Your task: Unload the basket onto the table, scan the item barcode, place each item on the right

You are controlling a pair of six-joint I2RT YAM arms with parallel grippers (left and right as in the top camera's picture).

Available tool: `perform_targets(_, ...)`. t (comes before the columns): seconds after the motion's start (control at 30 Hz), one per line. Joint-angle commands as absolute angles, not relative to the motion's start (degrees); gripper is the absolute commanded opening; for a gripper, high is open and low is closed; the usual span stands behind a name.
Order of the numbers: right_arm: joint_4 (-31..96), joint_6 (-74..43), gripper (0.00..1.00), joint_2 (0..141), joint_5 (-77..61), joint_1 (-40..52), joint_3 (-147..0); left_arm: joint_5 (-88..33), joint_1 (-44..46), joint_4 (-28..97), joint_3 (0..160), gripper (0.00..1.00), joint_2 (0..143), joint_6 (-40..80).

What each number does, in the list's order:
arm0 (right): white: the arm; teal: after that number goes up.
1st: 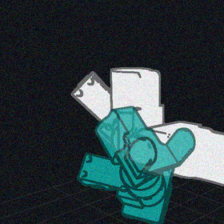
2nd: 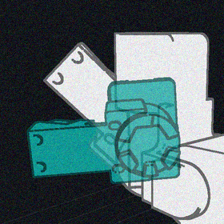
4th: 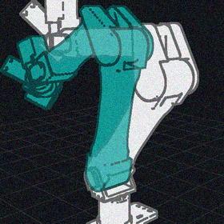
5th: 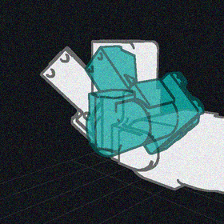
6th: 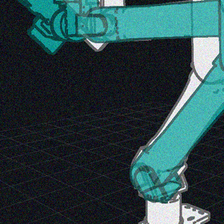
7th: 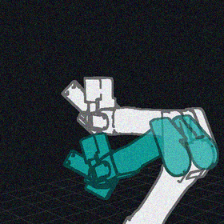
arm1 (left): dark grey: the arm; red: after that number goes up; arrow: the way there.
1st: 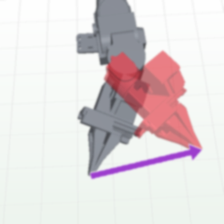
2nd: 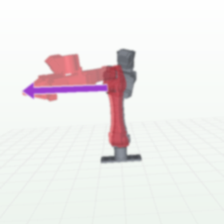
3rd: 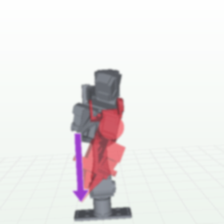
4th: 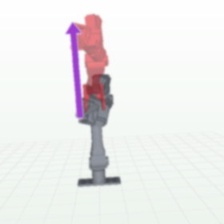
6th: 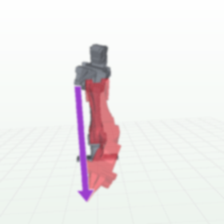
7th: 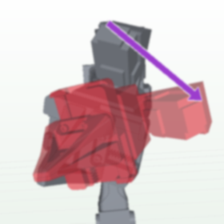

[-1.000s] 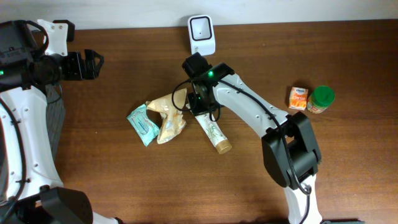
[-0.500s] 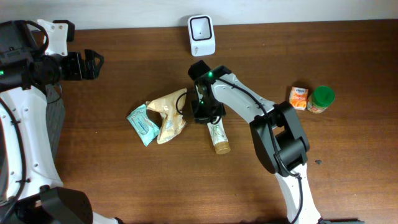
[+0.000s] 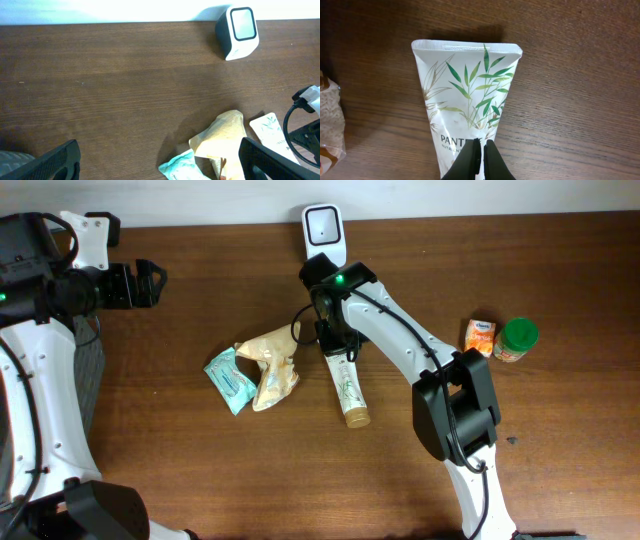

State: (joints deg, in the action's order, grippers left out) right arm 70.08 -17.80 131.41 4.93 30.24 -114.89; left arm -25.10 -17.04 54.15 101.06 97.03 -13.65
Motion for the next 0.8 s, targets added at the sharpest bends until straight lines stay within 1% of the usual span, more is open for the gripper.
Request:
perform_targets(0.0, 70.39, -16.97, 0.04, 131.52, 4.03, 29.98, -114.54, -25.69, -17.04, 54.08, 101.67, 0.99, 97.08, -13.08)
perform_targets(0.07, 71.24, -16.49, 0.04, 131.52, 1.37, 29.98, -114.54, -25.69, -17.04, 54.08, 101.67, 0.99, 97.08, -13.08)
perform_targets(0.3, 76.12, -15.40, 0.04, 131.52, 0.23, 29.98, -114.54, -25.69, -17.04, 54.08, 101.67, 0.99, 97.08, -13.08)
perform_targets(0.77, 76.20, -14.81, 0.04, 131.63, -1.52, 30.02, -113.16, -25.69, -17.04, 54.08, 101.67, 0.99, 97.08, -13.10)
